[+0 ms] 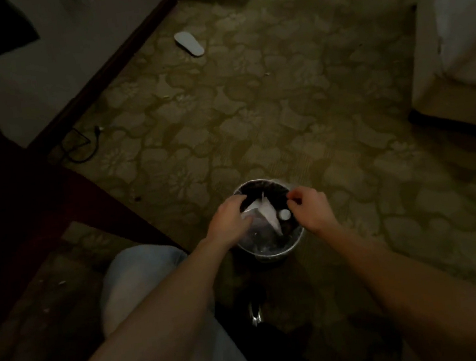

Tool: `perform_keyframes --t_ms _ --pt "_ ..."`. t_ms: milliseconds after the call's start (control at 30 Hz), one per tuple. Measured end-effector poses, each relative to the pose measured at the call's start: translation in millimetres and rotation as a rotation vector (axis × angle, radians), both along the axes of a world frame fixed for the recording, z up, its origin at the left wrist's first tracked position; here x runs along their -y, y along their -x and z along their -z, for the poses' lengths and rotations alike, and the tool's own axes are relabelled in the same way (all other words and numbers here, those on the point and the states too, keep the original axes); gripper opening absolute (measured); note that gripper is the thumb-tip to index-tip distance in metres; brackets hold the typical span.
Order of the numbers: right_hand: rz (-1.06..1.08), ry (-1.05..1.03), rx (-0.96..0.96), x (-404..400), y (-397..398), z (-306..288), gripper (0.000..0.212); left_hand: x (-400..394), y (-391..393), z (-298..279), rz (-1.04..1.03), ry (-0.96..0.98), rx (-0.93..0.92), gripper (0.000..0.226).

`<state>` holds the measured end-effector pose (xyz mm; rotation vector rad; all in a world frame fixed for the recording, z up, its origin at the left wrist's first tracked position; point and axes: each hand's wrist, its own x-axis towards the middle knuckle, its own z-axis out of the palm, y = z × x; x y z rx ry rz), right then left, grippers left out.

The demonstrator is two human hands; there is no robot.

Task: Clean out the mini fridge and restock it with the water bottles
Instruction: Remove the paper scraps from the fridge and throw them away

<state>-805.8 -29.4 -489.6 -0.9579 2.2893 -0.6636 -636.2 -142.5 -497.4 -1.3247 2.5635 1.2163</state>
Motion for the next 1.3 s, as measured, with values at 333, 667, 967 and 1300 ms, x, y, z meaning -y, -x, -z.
perform_keyframes --t_ms 333,667,967,1300 --pt "-0.395 0.260 -0.120 70.9 -104.9 -117.0 0.033 7.8 -115.5 -121.0 -0.205 0.255 -0.056 0.050" --pt "-0.627 0.618 -0.120 103.2 -255.3 -266.6 0.031 -18.0 -260.3 -296.7 -0.461 0.516 -0.277 0.031" --pt "-0.887 0.777 -0.144 99.5 -406.7 -345.2 0.040 -77.1 -415.9 -364.9 -0.705 0.780 -0.052 0.039" --pt "-1.061 0.718 -0.149 110.6 -539.2 -385.6 0.059 -105.2 -543.2 -392.0 -0.901 0.869 0.251 0.057"
